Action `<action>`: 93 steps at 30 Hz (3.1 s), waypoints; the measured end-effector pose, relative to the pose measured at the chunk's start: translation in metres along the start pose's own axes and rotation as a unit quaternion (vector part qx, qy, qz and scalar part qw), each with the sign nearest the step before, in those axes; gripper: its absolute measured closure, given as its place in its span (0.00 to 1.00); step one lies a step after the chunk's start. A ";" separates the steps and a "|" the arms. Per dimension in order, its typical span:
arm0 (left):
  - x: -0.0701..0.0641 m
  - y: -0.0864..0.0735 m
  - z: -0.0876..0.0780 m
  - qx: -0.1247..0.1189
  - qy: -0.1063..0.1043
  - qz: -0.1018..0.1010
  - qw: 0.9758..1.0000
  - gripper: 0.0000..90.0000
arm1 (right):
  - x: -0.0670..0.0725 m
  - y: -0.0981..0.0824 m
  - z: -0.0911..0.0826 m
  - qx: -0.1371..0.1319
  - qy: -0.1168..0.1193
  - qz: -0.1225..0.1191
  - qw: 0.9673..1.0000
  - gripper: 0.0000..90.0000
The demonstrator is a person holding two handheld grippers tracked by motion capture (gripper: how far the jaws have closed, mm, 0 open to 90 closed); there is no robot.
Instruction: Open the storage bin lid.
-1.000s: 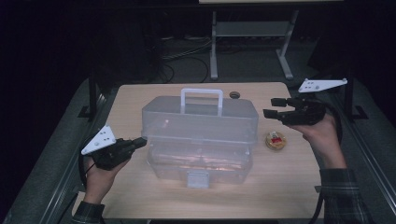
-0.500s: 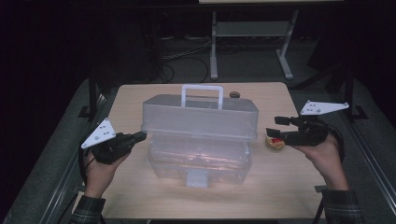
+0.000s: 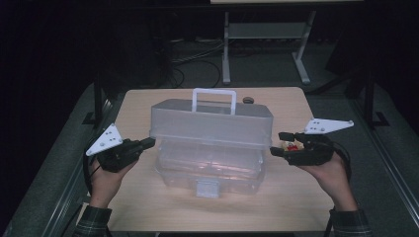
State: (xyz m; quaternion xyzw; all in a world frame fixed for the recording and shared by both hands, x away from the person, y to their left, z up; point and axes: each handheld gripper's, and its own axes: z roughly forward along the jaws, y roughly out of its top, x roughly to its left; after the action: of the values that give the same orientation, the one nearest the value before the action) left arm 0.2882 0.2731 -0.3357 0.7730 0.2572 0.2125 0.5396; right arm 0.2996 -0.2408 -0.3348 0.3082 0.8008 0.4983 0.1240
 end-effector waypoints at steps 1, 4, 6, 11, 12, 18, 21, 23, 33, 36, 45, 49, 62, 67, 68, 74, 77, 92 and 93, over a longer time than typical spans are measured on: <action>0.000 0.000 0.000 0.000 0.000 0.000 1.000 1.00 | 0.000 0.000 0.000 -0.001 0.000 0.000 1.000 0.40; 0.000 0.000 0.000 -0.001 -0.001 0.000 1.000 1.00 | 0.003 0.001 0.002 -0.002 0.000 -0.002 1.000 0.40; 0.000 0.000 0.000 -0.001 -0.001 0.001 1.000 1.00 | 0.005 0.002 0.004 -0.003 -0.003 -0.003 1.000 0.40; 0.000 0.000 0.001 -0.001 -0.005 0.001 1.000 1.00 | 0.008 0.004 0.004 -0.011 -0.009 -0.007 1.000 0.40; 0.000 0.000 0.001 -0.001 -0.005 0.001 1.000 1.00 | 0.009 0.004 0.004 -0.012 -0.009 -0.007 1.000 0.40; 0.000 0.001 0.001 -0.004 -0.006 0.002 1.000 1.00 | 0.008 0.006 0.005 -0.017 -0.012 -0.008 1.000 0.40; -0.003 0.000 0.001 -0.002 -0.008 0.008 1.000 0.98 | 0.008 0.006 0.005 -0.016 -0.011 -0.006 1.000 0.40; -0.006 0.001 0.001 0.000 -0.010 0.011 1.000 0.97 | 0.008 0.006 0.006 -0.016 -0.009 -0.006 1.000 0.40; -0.008 0.000 0.001 0.004 -0.018 0.014 1.000 0.95 | 0.007 0.010 0.005 -0.022 -0.012 -0.009 1.000 0.40; -0.008 -0.002 0.002 0.009 -0.023 0.014 1.000 0.94 | 0.006 0.013 0.005 -0.028 -0.013 -0.007 1.000 0.40; -0.011 -0.006 0.006 0.016 -0.033 0.014 0.999 0.93 | 0.003 0.017 0.009 -0.031 -0.015 -0.006 0.999 0.40; -0.009 -0.001 0.007 0.010 -0.026 0.014 1.000 0.92 | 0.002 0.018 0.009 -0.032 -0.018 -0.006 0.999 0.41; 0.001 0.016 0.015 -0.008 -0.010 0.023 1.000 0.92 | -0.005 0.026 0.009 -0.051 -0.022 -0.003 0.998 0.44; 0.004 0.021 0.018 -0.012 -0.010 0.025 1.000 0.92 | -0.007 0.030 0.010 -0.061 -0.026 -0.005 0.998 0.46; 0.004 0.022 0.018 -0.012 -0.010 0.025 1.000 0.92 | -0.007 0.031 0.011 -0.060 -0.027 -0.005 0.998 0.47; 0.005 0.026 0.021 -0.013 -0.010 0.028 0.999 0.92 | -0.006 0.035 0.019 -0.051 -0.060 -0.015 0.997 0.51; 0.006 0.027 0.022 -0.013 -0.010 0.029 0.999 0.91 | -0.007 0.035 0.022 -0.049 -0.076 -0.016 0.996 0.56; -0.006 0.022 0.019 -0.008 -0.022 0.033 0.999 0.81 | -0.013 0.039 0.022 -0.057 -0.110 0.002 0.992 0.69; -0.007 0.022 0.019 -0.005 -0.024 0.035 0.999 0.81 | -0.013 0.039 0.022 -0.057 -0.111 0.003 0.992 0.69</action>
State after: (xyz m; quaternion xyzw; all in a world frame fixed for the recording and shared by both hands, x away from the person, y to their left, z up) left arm 0.2980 0.2490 -0.3217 0.7834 0.2160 0.2142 0.5420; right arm 0.3354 -0.2202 -0.3122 0.3566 0.7516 0.5059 0.2280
